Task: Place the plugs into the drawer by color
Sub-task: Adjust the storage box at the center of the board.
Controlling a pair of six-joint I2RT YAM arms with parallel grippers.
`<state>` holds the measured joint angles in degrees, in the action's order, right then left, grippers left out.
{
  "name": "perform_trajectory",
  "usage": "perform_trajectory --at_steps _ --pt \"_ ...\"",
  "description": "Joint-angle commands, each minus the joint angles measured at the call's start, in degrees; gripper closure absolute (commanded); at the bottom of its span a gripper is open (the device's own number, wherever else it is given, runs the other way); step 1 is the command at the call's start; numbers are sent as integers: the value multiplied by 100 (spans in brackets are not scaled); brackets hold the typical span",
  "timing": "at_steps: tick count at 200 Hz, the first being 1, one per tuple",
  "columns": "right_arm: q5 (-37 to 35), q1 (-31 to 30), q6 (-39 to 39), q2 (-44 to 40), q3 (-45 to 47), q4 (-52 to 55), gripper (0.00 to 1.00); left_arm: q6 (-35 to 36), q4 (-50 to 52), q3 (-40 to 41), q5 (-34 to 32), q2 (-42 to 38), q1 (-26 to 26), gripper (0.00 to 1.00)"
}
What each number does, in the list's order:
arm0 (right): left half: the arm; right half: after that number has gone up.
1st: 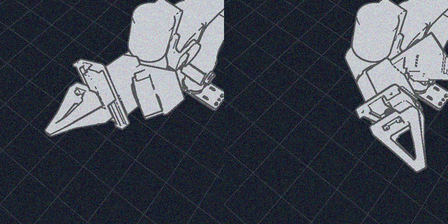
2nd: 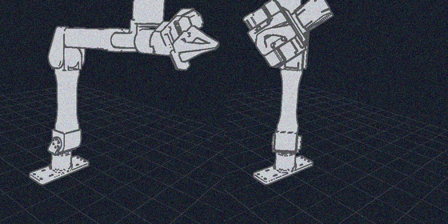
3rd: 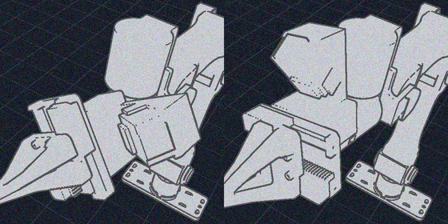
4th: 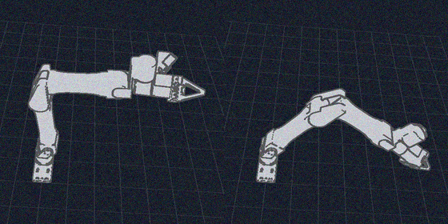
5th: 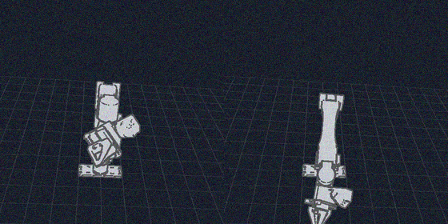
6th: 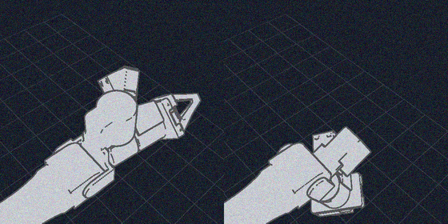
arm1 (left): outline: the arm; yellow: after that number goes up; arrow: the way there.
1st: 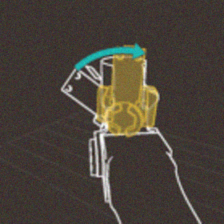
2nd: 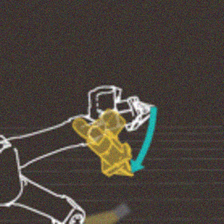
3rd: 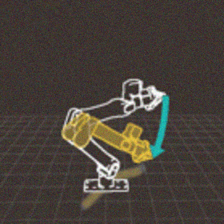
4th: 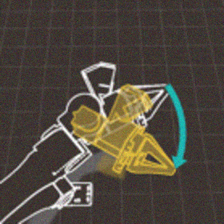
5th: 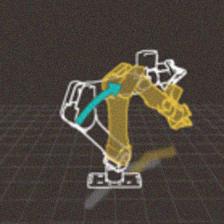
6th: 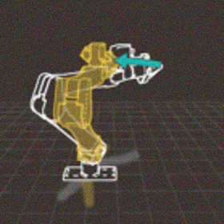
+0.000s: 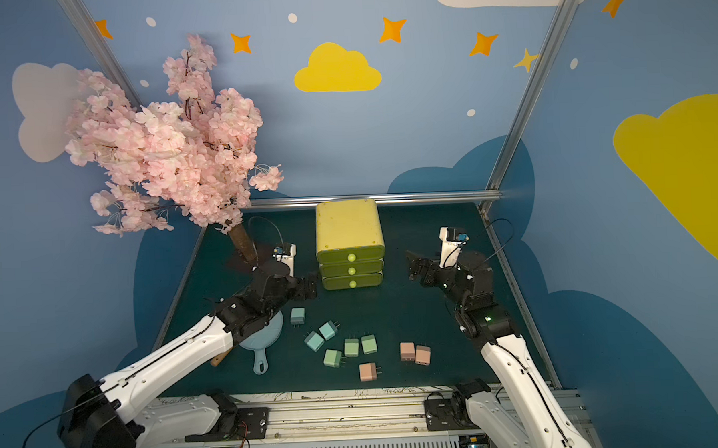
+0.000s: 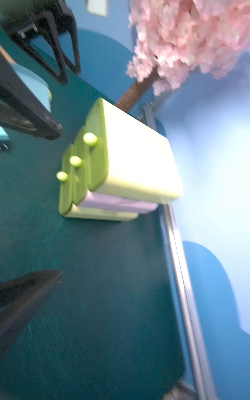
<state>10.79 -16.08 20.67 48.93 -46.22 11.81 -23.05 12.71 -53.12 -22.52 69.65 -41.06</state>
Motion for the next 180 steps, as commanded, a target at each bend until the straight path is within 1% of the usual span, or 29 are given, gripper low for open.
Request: perform_trajectory --at_steps 1,17,26,49,76,121,139,180 --pt "1502 -119 388 340 -263 444 2 -647 983 -961 114 275 -387 0" --pt "1924 -209 425 731 -436 283 2 -565 1082 -1506 314 484 -401 0" --pt "2053 -237 458 934 -535 212 2 -493 1104 -1789 466 566 -322 0" --pt "2432 -262 444 1283 -722 -109 2 -689 1120 -2252 1607 812 215 2" --pt "2534 -282 330 1566 -735 -430 2 -1035 1274 -2495 2313 1177 592 4" --pt "2449 -291 240 1774 -725 -488 2 -1254 1533 -2579 2745 1576 905 4" --pt "2480 -300 296 1846 -671 -647 4 -1243 1509 -2652 2938 1787 1011 4" --pt "2551 -326 411 2050 -652 -951 8 -1106 1491 -3019 3207 2273 1050 3"
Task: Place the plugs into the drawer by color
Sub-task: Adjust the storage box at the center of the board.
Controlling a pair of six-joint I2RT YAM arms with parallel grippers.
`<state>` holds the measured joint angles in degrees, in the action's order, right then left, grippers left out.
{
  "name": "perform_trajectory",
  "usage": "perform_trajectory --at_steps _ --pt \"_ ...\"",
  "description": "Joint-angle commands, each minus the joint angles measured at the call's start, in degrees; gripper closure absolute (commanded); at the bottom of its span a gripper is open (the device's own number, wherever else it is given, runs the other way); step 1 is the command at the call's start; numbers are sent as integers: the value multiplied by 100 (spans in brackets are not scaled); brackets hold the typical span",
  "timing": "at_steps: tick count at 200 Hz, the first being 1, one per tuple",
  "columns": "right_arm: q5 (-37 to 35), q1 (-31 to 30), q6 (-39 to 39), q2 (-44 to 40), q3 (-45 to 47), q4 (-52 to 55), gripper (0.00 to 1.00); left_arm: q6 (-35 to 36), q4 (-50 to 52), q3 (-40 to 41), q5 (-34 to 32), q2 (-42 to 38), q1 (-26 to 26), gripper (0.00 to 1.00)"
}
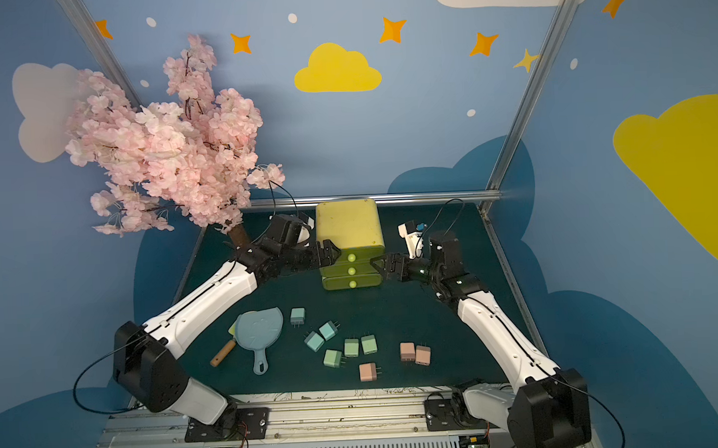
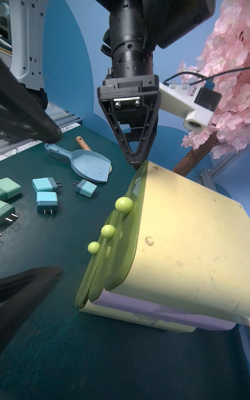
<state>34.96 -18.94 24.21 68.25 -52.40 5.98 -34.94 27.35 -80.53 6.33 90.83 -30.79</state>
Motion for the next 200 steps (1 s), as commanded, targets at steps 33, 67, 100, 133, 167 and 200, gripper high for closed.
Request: perform_trajectory --at_steps 33,67,100,133,167,200 --pt "94 -40 58 308 -64 -533 11 176 13 -497 460 406 20 3" --pt "-12 40 169 498 -146 -541 15 132 -90 -609 660 631 7 3" --pt "-11 160 418 717 -200 -890 21 98 -151 -785 853 921 2 4" --pt "82 193 568 1006 -274 -1208 26 144 -213 -1071 879 1174 1 5" --pt "150 184 688 1339 -453 -1435 29 229 -221 -1488 889 1516 -4 5" --pt "94 188 761 1624 -679 -1647 32 388 -131 -2004 856 1845 54 5"
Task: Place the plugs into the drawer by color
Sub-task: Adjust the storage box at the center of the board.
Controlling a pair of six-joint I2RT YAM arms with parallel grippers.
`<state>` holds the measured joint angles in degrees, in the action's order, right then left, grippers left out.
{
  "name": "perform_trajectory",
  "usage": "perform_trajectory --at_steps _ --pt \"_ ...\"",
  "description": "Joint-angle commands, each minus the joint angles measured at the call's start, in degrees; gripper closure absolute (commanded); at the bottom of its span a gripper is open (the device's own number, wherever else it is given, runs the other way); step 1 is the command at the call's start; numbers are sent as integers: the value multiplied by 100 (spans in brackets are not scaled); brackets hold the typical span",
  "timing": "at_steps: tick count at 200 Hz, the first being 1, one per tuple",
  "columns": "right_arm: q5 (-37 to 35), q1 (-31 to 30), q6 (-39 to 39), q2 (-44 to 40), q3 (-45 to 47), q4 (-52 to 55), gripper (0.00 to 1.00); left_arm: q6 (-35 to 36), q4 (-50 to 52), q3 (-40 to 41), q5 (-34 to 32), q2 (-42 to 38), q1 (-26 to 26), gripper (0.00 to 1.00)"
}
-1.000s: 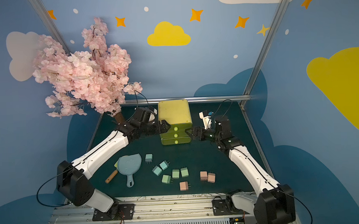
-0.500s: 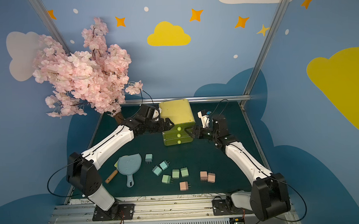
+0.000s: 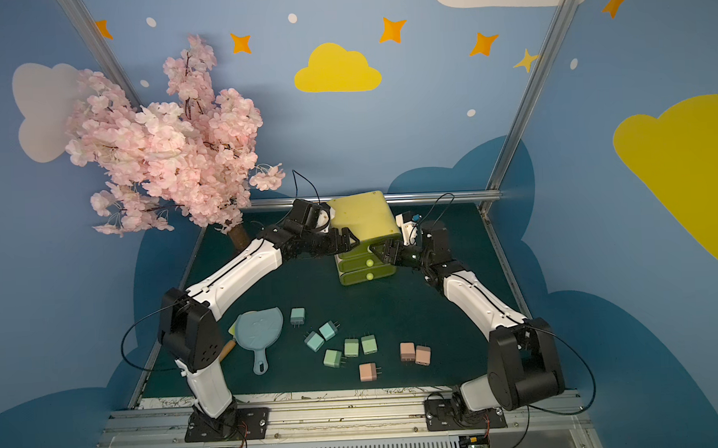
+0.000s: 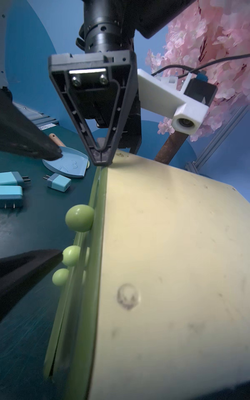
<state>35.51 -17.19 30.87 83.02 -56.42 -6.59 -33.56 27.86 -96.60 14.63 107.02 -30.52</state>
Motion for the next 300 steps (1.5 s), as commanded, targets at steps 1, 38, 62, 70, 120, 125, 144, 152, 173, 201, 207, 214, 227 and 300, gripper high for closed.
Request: perform_trajectory --at_steps 1,38,62,70,120,125,144,152,173,201,207,214,227,300 --pt "38 14 99 154 -288 -397 31 256 -174 -414 24 233 37 5" --pt "8 21 165 372 -409 -515 34 433 -11 -839 -74 337 85 5" --pt "-37 72 318 288 -179 -661 36 494 23 -837 -92 234 99 5" --pt "-102 94 423 220 -21 -804 36 511 31 -813 -88 202 114 5" --pt "-286 205 795 52 535 -1505 37 496 131 -736 -92 126 182 5" --pt "-259 197 797 100 488 -1506 37 501 152 -745 -87 119 192 5" --pt "-237 155 824 316 308 -1604 39 552 194 -799 -300 78 186 5" --pt "-248 146 833 414 228 -1655 39 590 196 -799 -356 60 192 5" --pt "-224 130 898 722 -43 -1824 40 634 202 -861 -521 63 203 5" --pt "-158 115 901 1091 -526 -1776 41 692 360 -1097 -622 152 204 5" --pt "-171 106 916 1140 -575 -1788 41 705 353 -1106 -654 161 198 5" --pt "-169 110 958 1194 -606 -1846 41 726 344 -1122 -695 161 197 5" --pt "-119 111 1014 1256 -624 -1905 42 716 314 -1179 -777 200 202 5" --pt "-205 392 1991 856 694 -3585 50 555 413 -1657 -602 682 198 6"
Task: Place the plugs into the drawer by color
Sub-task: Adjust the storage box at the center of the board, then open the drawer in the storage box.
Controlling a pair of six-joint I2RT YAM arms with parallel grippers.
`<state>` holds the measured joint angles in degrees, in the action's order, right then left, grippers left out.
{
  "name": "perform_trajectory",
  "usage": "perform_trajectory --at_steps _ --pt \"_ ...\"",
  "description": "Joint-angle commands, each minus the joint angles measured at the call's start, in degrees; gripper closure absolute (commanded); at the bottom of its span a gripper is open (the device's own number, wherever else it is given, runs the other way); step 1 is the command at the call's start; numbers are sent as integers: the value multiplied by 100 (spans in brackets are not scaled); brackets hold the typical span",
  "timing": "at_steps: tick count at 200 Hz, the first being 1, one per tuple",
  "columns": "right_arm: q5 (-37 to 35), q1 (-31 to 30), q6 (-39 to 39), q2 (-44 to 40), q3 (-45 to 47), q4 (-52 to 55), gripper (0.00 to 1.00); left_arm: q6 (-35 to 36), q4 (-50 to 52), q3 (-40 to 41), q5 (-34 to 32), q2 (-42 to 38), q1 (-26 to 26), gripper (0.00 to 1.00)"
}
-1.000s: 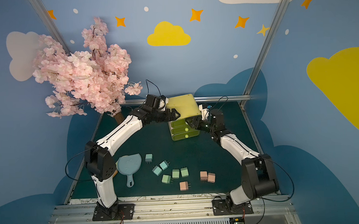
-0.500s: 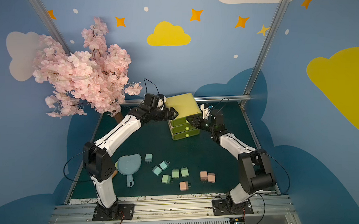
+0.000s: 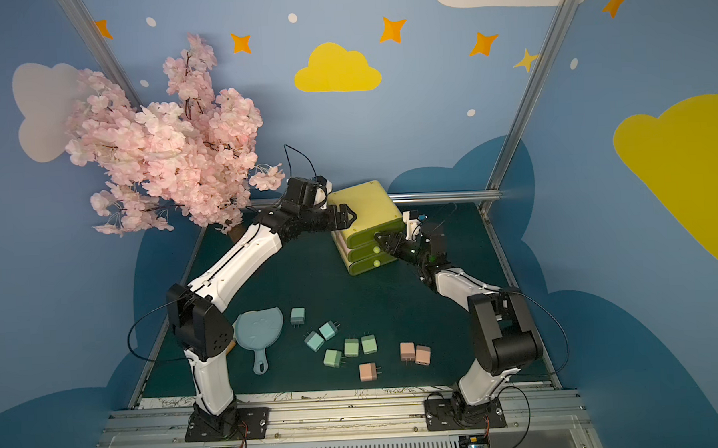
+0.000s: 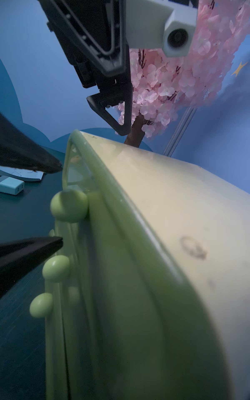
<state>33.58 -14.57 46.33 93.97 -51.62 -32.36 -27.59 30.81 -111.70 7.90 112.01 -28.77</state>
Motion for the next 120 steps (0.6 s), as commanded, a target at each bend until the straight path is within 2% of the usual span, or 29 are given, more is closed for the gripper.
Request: perform_trajectory --at_steps 1,62,120 --pt "-7 130 460 -239 222 -1026 50 -39 118 -148 71 183 27 6" --pt "207 104 1019 198 133 -1712 56 -9 271 -371 54 360 27 6" --pt "197 -72 1312 636 -153 -1896 60 44 437 -378 0 384 107 6"
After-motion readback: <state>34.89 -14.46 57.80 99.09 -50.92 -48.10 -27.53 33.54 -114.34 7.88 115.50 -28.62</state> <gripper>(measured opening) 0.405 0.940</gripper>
